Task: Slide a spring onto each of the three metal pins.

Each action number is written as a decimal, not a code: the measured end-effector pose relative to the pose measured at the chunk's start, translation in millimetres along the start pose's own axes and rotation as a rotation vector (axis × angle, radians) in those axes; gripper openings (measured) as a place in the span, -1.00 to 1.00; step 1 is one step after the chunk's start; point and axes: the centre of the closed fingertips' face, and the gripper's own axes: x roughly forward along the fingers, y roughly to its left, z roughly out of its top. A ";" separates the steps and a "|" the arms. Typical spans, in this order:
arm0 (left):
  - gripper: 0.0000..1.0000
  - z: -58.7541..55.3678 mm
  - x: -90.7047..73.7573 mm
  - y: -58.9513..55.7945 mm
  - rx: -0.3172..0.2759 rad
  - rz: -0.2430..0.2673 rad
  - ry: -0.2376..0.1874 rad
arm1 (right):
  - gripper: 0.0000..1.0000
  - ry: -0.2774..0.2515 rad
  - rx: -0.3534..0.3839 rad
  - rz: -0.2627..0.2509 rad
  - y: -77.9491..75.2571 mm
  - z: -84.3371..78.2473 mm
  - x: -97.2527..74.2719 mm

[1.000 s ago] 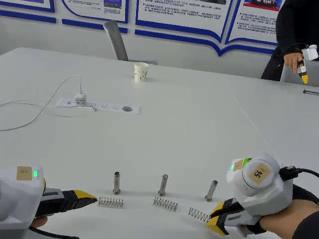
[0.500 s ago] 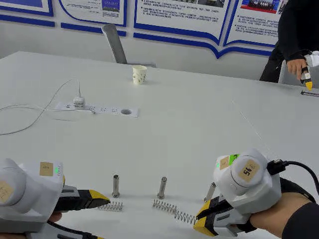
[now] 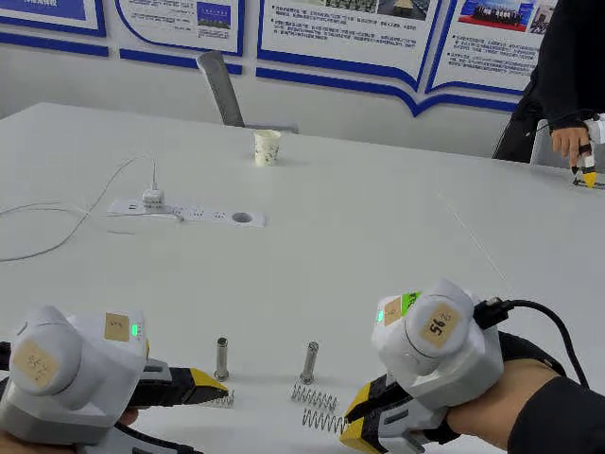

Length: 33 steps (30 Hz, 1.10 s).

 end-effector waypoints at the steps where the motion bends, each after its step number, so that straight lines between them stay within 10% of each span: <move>1: 0.04 0.2 0.4 0.1 0.001 0.001 0.000 | -0.78 -0.001 -0.003 0.004 1.3 1.4 0.5; 33: -0.31 13.8 18.7 -16.3 0.071 -0.052 -0.013 | -0.77 -0.016 -0.143 0.072 27.4 36.4 8.2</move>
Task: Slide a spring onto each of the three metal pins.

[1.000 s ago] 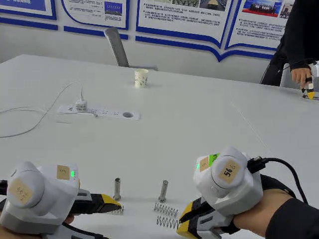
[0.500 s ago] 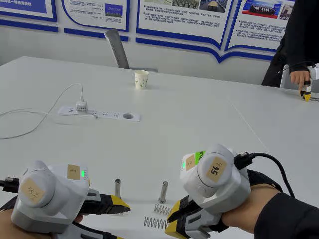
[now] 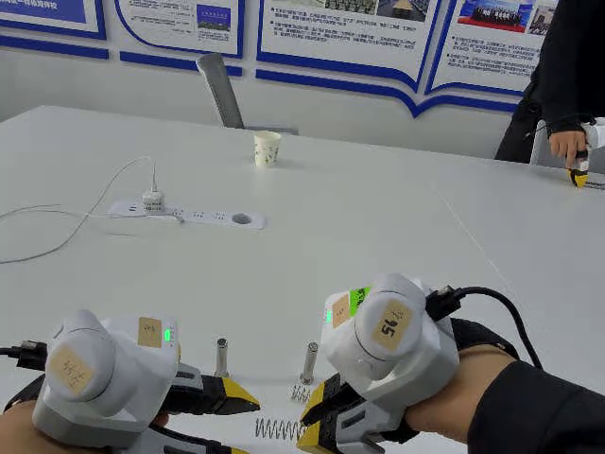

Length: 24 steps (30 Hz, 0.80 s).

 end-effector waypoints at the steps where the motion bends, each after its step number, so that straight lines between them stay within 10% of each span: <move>1: -0.32 0.1 0.2 -0.4 0.001 -0.001 -0.001 | -0.77 0.001 -0.004 0.001 0.6 0.4 0.5; 24: -0.76 -4.4 4.5 -9.0 0.065 -0.033 -0.001 | -0.77 0.023 -0.047 0.028 13.2 -1.8 5.1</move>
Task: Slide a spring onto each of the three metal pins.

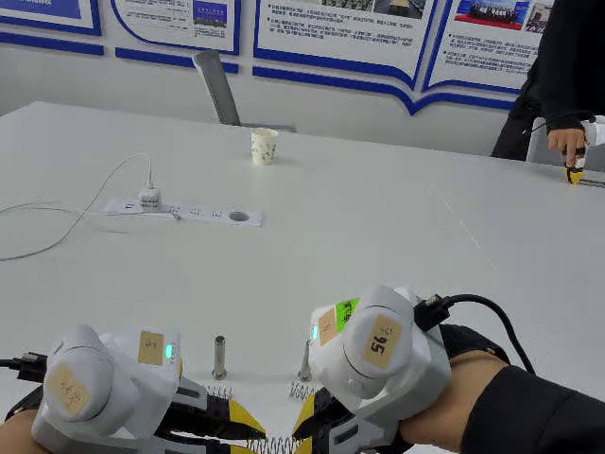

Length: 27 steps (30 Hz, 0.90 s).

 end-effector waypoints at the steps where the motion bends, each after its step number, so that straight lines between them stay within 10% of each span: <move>1: -0.76 -0.4 0.1 0.3 0.003 0.000 0.000 | -0.77 -0.001 -0.001 -0.001 0.0 0.0 0.0; 27: -0.80 3.8 -0.3 -8.4 0.008 -0.029 -0.022 | -0.69 -0.001 0.012 0.015 3.9 -7.4 3.8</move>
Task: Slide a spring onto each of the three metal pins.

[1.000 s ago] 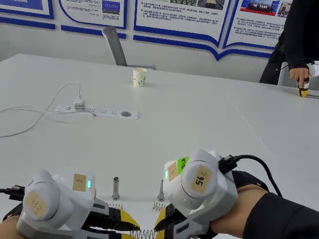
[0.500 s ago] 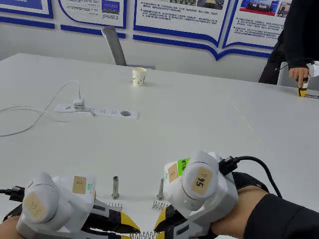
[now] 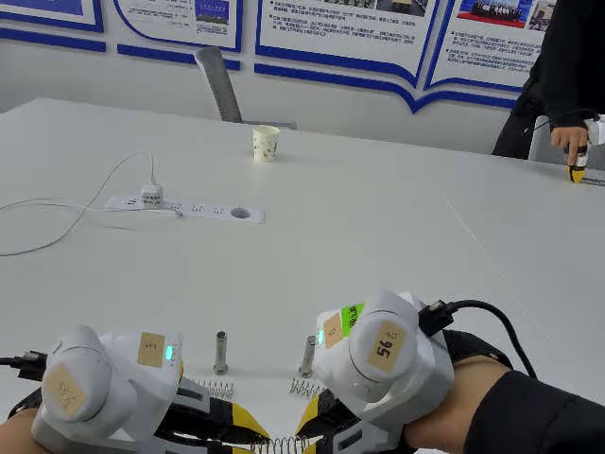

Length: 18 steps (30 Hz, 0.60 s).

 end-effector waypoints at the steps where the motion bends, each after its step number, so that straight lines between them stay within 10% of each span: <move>1: -0.80 0.9 -0.1 -0.2 0.000 -0.001 -0.003 | -0.69 0.001 0.000 0.001 0.1 -0.8 0.2; 18: -0.80 -0.6 -0.2 1.0 -0.021 0.003 -0.007 | -0.76 -0.085 0.024 0.000 -1.5 18.2 -15.8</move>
